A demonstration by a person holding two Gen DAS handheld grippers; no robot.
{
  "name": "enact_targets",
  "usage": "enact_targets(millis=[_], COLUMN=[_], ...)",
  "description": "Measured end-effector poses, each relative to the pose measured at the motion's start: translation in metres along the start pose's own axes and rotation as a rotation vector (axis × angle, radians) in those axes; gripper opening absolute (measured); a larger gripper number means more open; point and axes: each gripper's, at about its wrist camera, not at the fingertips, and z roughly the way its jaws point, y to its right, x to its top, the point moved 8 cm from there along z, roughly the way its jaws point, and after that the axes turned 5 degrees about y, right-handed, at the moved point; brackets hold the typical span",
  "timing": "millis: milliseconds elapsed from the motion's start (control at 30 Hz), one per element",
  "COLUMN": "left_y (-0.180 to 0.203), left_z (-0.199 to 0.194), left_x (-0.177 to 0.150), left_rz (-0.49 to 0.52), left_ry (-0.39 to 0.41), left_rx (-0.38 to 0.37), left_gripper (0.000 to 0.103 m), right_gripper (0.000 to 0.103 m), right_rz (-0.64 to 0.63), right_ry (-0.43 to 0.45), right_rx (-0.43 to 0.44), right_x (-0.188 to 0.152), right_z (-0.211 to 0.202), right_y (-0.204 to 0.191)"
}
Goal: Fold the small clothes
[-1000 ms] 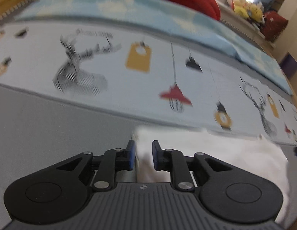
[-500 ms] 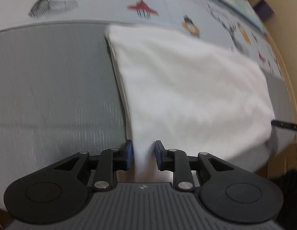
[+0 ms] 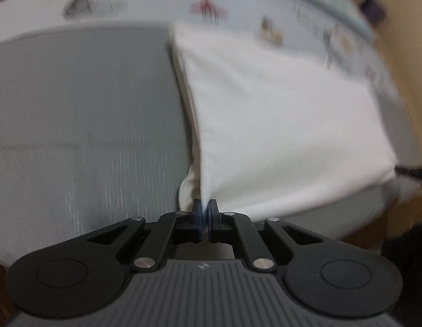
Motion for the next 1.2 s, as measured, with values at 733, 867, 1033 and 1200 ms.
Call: enact_targets(millis=[733,867,1033,1200], left_y=[-0.013,0.008,0.005,-0.009], left_z=[0.011,0.019,0.047,0.033], left_x=[0.053,0.069,0.058,0.083], left_rz=[-0.082,-0.079,-0.100,-0.238], left_ry=[0.132,0.159,0.029,0.130], left_rx=[-0.011,-0.041,0.047,0.009], left_gripper=[0.026,0.026,0.038,0.049], right_gripper=[0.034,0.035,0.039,0.042], right_rz=[-0.134,-0.173,-0.204,-0.145], right_ry=[0.053,0.130,-0.051,0.036], right_rx=[-0.112,-0.039,-0.185,-0.163], right_x=[0.014,0.028,0.014,0.028], right_z=[0.020,0.021,0.056,0.041], right_y=[-0.012,-0.029,-0.009,-0.006])
